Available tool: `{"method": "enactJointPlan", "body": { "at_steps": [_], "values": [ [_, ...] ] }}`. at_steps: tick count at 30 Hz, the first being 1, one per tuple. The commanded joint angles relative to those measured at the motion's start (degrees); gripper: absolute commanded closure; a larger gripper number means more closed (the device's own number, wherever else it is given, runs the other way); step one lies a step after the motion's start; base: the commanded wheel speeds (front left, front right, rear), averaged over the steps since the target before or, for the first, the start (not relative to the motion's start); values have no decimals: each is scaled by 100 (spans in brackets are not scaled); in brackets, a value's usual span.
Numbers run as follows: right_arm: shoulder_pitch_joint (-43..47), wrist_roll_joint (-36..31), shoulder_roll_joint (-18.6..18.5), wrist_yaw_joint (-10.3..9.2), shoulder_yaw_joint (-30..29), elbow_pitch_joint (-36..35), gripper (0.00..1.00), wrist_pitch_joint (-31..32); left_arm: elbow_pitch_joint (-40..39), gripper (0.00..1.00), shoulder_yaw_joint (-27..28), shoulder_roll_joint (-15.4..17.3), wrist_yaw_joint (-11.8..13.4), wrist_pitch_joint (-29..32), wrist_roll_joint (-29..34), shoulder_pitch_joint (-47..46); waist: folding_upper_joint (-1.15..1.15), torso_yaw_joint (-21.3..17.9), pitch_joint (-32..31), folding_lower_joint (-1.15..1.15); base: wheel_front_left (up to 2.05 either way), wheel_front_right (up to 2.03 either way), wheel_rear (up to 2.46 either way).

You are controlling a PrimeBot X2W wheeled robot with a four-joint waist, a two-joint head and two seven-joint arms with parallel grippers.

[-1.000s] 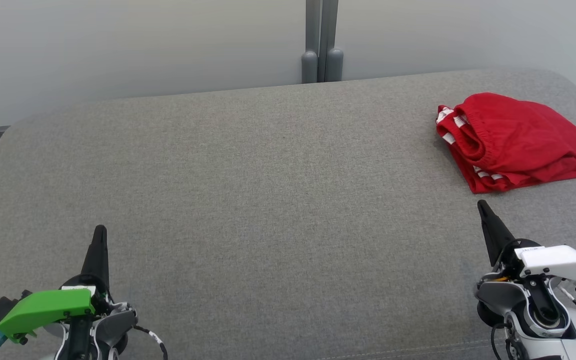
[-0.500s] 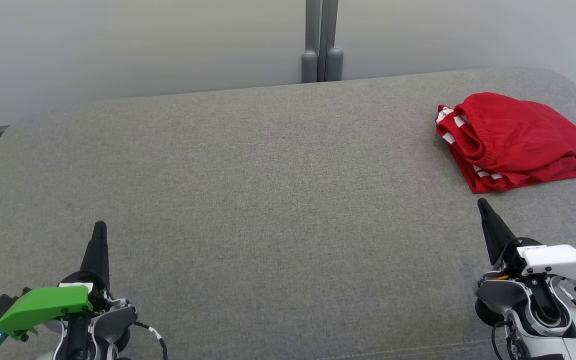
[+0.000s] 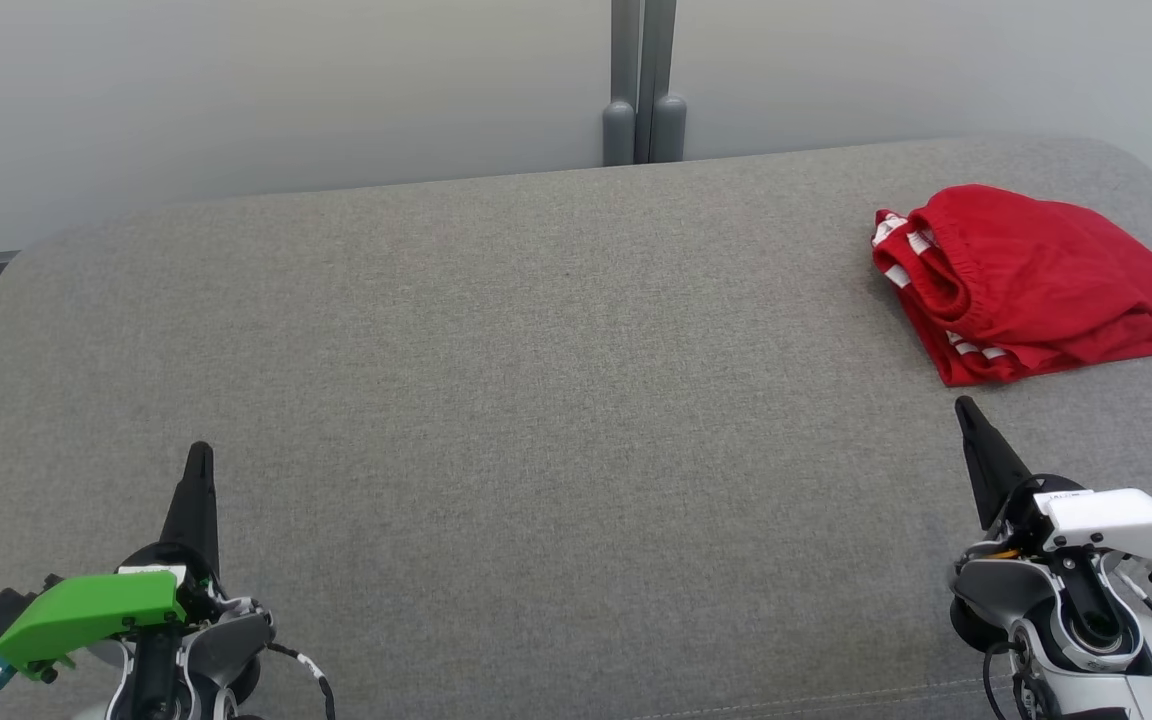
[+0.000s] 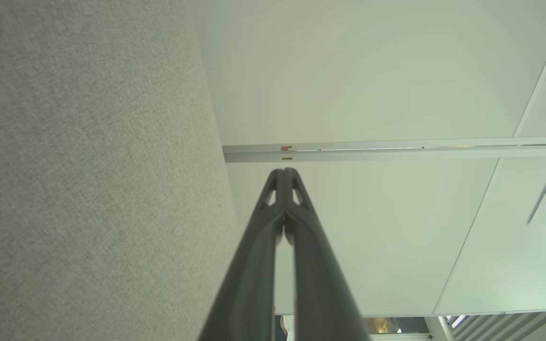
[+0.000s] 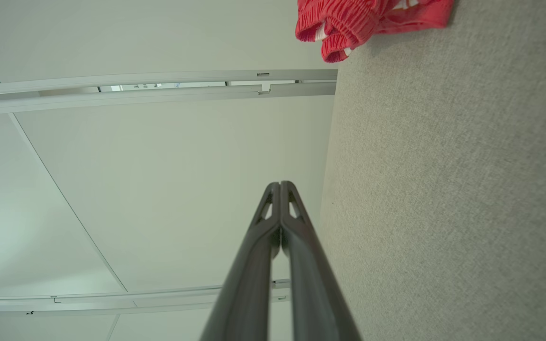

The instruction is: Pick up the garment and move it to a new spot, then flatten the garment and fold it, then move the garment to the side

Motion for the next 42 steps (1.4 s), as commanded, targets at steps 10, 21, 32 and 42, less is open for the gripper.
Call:
{"method": "enactJointPlan", "body": {
  "at_steps": [10,21,32,42],
  "values": [
    [-53,24,-28,2,-7,10,100,33,5,100,27,2,-40,8,5,-66,0,0,0,0,0,0,0],
    [-53,26,-28,2,-7,10,100,32,5,100,27,2,-40,8,4,-66,0,0,0,0,0,0,0],
    [-53,25,-28,2,-6,10,100,32,5,100,27,2,-40,7,4,-66,0,0,0,0,0,0,0],
    [-52,25,-28,2,-6,10,100,32,4,100,26,2,-40,7,4,-66,0,0,0,0,0,0,0]
  ]
}}
